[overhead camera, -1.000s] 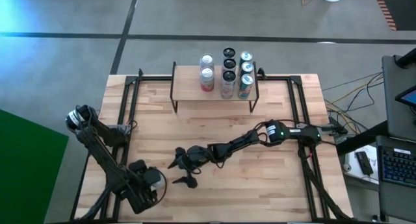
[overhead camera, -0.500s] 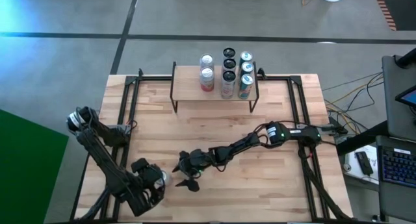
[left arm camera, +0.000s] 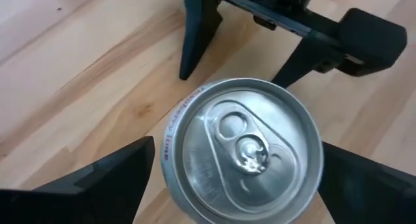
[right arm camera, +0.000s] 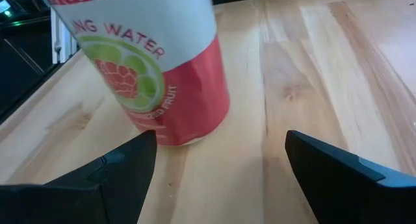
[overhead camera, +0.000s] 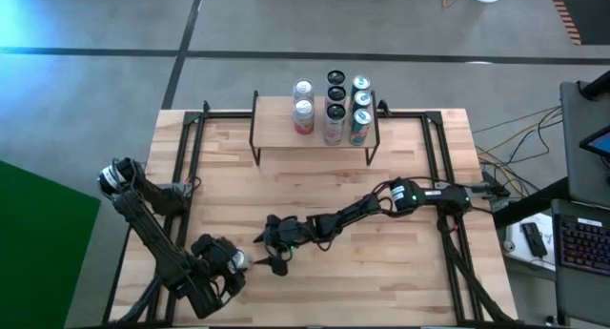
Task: Place canned beverage on shelf
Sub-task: Put the top pink white soda can on the shelf aligned with the other pink white soda cans
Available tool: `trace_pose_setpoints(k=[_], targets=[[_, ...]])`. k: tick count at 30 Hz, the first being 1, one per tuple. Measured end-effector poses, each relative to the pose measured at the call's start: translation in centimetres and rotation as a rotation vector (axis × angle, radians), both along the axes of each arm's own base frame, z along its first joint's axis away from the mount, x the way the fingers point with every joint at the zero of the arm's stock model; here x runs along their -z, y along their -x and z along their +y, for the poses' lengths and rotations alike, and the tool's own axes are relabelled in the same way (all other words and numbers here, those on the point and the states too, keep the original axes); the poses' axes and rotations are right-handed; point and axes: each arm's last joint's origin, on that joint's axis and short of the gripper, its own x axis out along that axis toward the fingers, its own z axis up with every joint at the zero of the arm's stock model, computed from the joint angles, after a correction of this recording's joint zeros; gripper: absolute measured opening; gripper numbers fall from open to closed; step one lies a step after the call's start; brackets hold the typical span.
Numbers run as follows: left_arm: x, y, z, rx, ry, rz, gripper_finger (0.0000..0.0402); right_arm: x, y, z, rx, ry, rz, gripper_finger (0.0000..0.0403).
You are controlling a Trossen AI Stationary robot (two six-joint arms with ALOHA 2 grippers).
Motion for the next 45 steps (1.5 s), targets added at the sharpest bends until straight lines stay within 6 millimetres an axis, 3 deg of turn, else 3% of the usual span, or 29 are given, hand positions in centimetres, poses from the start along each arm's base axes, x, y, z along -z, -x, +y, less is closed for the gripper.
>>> trace_pose_setpoints(k=[10, 19, 22, 25, 31, 37, 41, 45], targets=[[2.6, -0.2, -0.1, -0.106, -0.071, 0.053, 0.0357, 0.2, 0.2, 0.0, 0.004, -0.011, -0.015, 0.0328], [2.6, -1.0, -0.5, -0.143, -0.159, 0.113, 0.029, 0.2, 0.2, -0.2, 0.008, -0.011, -0.015, 0.0328], [2.5, -1.1, -0.5, -0.141, -0.162, 0.118, 0.0284, 0.2, 0.2, -0.2, 0.008, -0.011, -0.015, 0.0328], [1.7, -1.2, -0.6, -0.128, -0.175, 0.13, 0.0286, 0.2, 0.2, -0.3, 0.01, -0.012, -0.018, 0.0327], [-2.6, -1.2, -0.3, -0.058, -0.304, 0.189, 0.0287, -1.0, 0.7, -0.7, -0.01, -0.045, -0.025, 0.0324], [-6.2, -1.5, 0.8, 0.057, -0.304, 0.158, 0.0287, -3.3, 4.7, -2.0, -0.116, -0.202, -0.155, 0.0324], [-7.9, -1.8, 2.2, 0.135, -0.379, 0.036, 0.0287, -4.9, 8.7, -3.1, -0.132, -0.144, -0.286, 0.0324], [-8.2, -2.7, 3.1, 0.223, -0.414, -0.096, 0.0287, -6.1, 11.6, -3.4, -0.148, -0.065, -0.302, 0.0324]])
